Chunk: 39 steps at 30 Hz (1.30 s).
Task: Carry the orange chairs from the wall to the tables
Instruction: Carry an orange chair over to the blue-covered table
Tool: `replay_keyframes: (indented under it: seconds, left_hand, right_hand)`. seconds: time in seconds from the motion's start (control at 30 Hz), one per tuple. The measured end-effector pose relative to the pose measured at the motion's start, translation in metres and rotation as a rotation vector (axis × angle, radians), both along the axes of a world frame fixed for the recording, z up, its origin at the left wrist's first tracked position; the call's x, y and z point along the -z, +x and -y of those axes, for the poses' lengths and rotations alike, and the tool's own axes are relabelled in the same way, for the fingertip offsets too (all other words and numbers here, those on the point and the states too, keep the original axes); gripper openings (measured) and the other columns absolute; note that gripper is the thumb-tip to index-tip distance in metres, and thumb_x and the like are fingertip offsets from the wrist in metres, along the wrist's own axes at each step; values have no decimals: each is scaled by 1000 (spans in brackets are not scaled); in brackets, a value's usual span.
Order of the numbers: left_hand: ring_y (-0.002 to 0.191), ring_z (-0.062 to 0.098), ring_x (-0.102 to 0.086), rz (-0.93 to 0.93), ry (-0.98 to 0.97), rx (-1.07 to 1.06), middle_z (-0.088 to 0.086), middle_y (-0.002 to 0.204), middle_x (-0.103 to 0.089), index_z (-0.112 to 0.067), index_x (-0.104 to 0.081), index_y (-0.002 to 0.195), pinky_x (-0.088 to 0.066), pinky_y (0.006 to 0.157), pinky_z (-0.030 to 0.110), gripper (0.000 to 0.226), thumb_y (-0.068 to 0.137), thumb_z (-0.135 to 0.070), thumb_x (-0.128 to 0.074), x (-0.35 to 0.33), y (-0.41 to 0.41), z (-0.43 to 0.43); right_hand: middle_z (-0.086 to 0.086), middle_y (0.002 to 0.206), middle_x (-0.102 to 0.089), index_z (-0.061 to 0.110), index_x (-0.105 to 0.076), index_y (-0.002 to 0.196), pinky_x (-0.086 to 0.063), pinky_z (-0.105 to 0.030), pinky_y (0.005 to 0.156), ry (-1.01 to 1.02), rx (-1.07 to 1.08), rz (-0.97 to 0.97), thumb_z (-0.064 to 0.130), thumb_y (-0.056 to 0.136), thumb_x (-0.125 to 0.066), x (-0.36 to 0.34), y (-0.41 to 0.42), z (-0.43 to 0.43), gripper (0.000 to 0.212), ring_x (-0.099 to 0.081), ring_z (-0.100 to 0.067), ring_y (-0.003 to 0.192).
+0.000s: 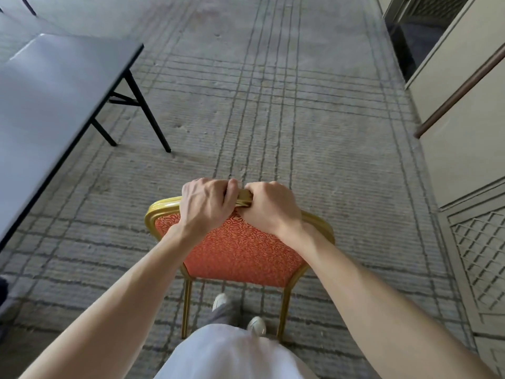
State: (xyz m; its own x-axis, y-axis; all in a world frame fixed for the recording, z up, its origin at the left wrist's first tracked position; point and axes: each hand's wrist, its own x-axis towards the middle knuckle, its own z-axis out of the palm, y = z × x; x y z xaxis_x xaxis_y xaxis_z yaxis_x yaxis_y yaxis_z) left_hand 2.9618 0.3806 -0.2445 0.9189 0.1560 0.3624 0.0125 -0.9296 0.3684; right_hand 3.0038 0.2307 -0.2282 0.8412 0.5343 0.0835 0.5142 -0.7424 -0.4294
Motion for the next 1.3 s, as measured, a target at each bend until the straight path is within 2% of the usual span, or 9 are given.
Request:
replay_keyframes:
  seconds: [0.23,0.33,0.43,0.63,0.73,0.9,0.97,1.1,1.3]
  left_hand:
    - [39,24,-40,-11,15,-51,-1,42,-38,-11,-42,48,-30,49,31,57,96,-41,-33,-2,113,-13]
    - [40,24,-39,-14,33,-61,-1,42,-36,-14,-36,48,-29,49,30,55,96,-42,-32,-1,164,-19]
    - [41,24,-40,-26,21,-67,-2,43,-37,-12,-38,49,-29,51,30,55,96,-40,-36,4,225,-26]
    - [49,31,-51,-115,-2,-37,7,51,-51,-13,-39,51,-28,52,31,53,97,-40,-41,4,315,-49]
    - [50,31,-55,-134,10,-23,8,53,-55,-12,-40,53,-29,52,30,54,99,-40,-40,-2,336,-77]
    - [43,27,-48,-115,-26,-193,-1,44,-38,-9,-38,50,-36,48,31,58,100,-40,-37,-12,326,-151]
    - [41,24,-47,-94,-25,-329,1,43,-43,-8,-44,50,-41,48,32,61,98,-43,-30,-15,312,-181]
    - [39,19,-48,-62,-33,-562,0,42,-46,-10,-48,49,-43,48,32,63,98,-44,-27,-19,287,-222]
    - [41,16,-45,0,23,-765,-4,43,-47,-16,-51,49,-37,49,29,58,97,-41,-30,-25,275,-240]
  right_hand:
    - [5,61,-62,24,-56,69,-43,-27,53,7,-17,-20,41,83,-57,-6,111,-12,22,-60,-22,57]
    - [7,61,-61,25,-56,66,-40,-25,53,-3,0,-35,41,83,-59,-4,162,-17,23,-60,-21,59]
    - [8,58,-56,26,-47,59,-43,-27,52,-17,22,-78,40,84,-61,0,223,-27,32,-60,-21,59]
    - [-4,69,-69,20,-60,66,-43,-30,56,-67,-1,-168,44,80,-67,2,316,-53,29,-63,-25,66]
    - [-4,70,-71,21,-61,66,-49,-34,59,-77,-48,-173,46,78,-69,3,344,-81,29,-66,-26,69]
    - [0,64,-66,23,-51,62,-36,-28,54,-91,-325,-101,42,84,-66,-14,368,-165,32,-62,-25,65]
    - [4,62,-61,25,-50,64,-38,-27,54,-103,-465,-68,43,85,-62,-20,370,-206,30,-61,-24,63]
    - [-2,71,-68,26,-51,70,-41,-29,57,-88,-703,29,43,83,-57,-24,372,-269,22,-61,-26,66]
    - [4,53,-59,21,-52,65,-40,-26,50,77,-991,183,34,80,-65,-23,386,-320,24,-54,-21,48]
